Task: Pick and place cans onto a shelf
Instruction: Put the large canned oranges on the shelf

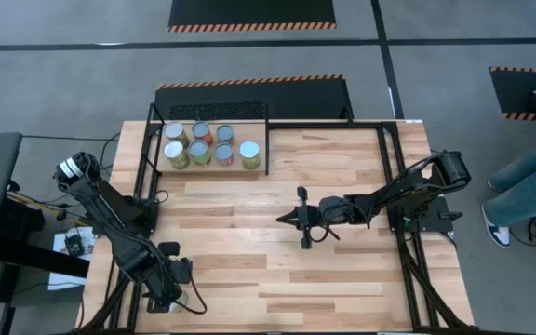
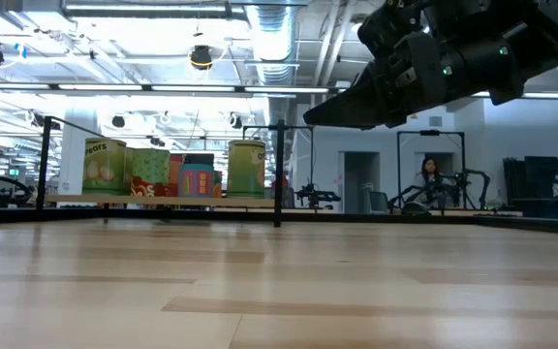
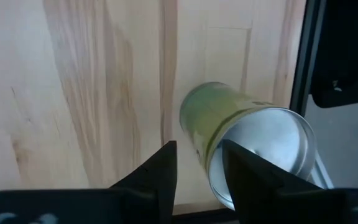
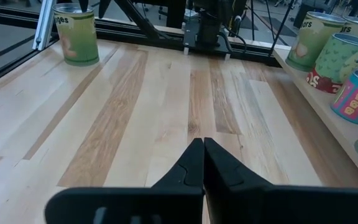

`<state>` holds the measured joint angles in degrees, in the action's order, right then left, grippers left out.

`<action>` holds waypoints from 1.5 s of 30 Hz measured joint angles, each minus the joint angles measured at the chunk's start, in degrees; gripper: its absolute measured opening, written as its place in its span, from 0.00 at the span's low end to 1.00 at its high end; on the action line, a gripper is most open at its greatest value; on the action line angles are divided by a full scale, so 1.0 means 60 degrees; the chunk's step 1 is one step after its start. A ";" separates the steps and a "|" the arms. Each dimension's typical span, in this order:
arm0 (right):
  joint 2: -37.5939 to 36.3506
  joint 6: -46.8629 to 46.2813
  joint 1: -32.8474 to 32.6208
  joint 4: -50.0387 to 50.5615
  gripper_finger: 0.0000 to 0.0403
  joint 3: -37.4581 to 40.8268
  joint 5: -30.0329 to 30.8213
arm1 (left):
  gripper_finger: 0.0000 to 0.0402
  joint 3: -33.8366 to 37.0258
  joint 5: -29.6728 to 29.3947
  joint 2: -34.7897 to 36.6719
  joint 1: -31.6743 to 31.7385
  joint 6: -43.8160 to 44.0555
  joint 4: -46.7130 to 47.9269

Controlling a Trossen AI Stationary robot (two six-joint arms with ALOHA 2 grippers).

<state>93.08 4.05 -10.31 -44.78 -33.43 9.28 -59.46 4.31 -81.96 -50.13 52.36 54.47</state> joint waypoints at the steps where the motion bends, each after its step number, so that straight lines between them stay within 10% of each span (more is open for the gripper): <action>1: 0.0000 0.0000 0.0000 0.0014 0.04 0.0000 0.0000 | 0.28 0.0000 -0.0006 -0.0036 0.0000 0.0001 -0.0003; 13: 0.0000 -0.0029 0.0000 0.0037 0.04 0.0000 0.0000 | 0.02 0.0000 0.0178 -0.0100 0.0004 -0.0300 -0.0251; 26: 0.0000 -0.0025 -0.0001 0.0037 0.04 0.0000 0.0000 | 0.00 0.0000 -0.0006 -0.0072 0.0773 -0.0945 -0.0335; 45: 0.0000 -0.0022 -0.0002 0.0174 0.04 0.0000 0.0000 | 0.00 -0.0004 -0.0249 0.1266 0.8125 -0.2543 -0.0958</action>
<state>93.08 3.92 -10.32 -43.73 -33.43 9.28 -59.48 2.81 -74.37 -1.38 37.11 48.72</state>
